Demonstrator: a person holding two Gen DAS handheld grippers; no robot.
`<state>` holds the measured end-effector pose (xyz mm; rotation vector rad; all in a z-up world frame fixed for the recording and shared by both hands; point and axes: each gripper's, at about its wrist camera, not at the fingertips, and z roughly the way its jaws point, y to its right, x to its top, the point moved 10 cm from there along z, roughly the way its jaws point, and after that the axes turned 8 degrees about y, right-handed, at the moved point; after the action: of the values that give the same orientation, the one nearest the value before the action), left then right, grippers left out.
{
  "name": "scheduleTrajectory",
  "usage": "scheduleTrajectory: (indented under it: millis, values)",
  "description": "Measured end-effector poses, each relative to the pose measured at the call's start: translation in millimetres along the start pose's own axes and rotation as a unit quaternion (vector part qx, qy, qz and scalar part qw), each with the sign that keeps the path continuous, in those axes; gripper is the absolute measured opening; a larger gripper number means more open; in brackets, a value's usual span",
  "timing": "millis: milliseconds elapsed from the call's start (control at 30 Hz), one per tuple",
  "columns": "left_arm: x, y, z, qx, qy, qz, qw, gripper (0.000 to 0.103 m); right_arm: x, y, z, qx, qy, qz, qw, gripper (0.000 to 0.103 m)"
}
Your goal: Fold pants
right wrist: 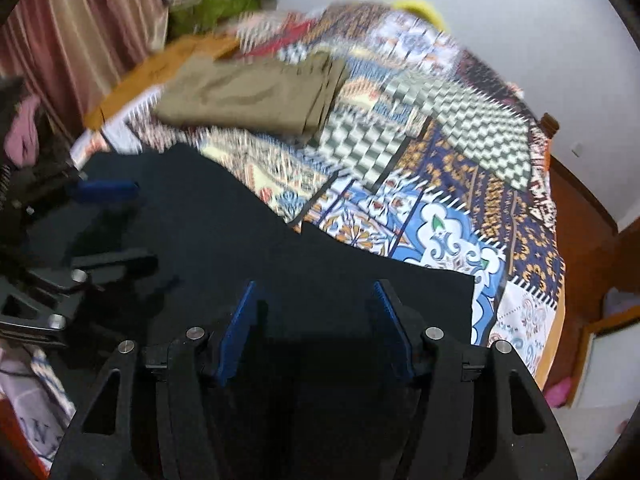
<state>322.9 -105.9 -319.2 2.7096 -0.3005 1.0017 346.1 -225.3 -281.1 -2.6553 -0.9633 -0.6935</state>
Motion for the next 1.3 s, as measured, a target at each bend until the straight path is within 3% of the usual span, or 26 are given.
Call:
scheduleTrajectory:
  millis: [200,300,433,633,867,1067,1300]
  values:
    - [0,-17,3,-0.017,0.002,-0.048,0.9987,0.069,-5,14,24,-0.032,-0.047,-0.028,0.998,0.055]
    - [0,-23,6,-0.014,0.003,-0.058,0.9982,0.069,-3,16,26,-0.031,-0.046,-0.035,0.998,0.039]
    - [-2,-25,8,-0.010,-0.001,-0.064,0.9979,0.069,4,15,26,-0.035,-0.030,-0.037,0.998,0.009]
    - [4,-17,-1,0.001,0.008,-0.032,0.9995,0.069,11,20,8,-0.023,0.017,-0.007,1.000,0.005]
    - [19,15,-14,-0.013,0.020,-0.001,0.9997,0.069,8,56,-54,-0.035,0.103,0.075,0.991,0.004]
    - [20,54,-13,-0.038,0.005,0.014,0.9992,0.069,-35,96,-101,-0.050,0.156,0.171,0.971,0.004]
    - [11,103,-8,-0.050,-0.017,0.070,0.9961,0.069,-137,122,-111,-0.059,0.158,0.296,0.940,0.004]
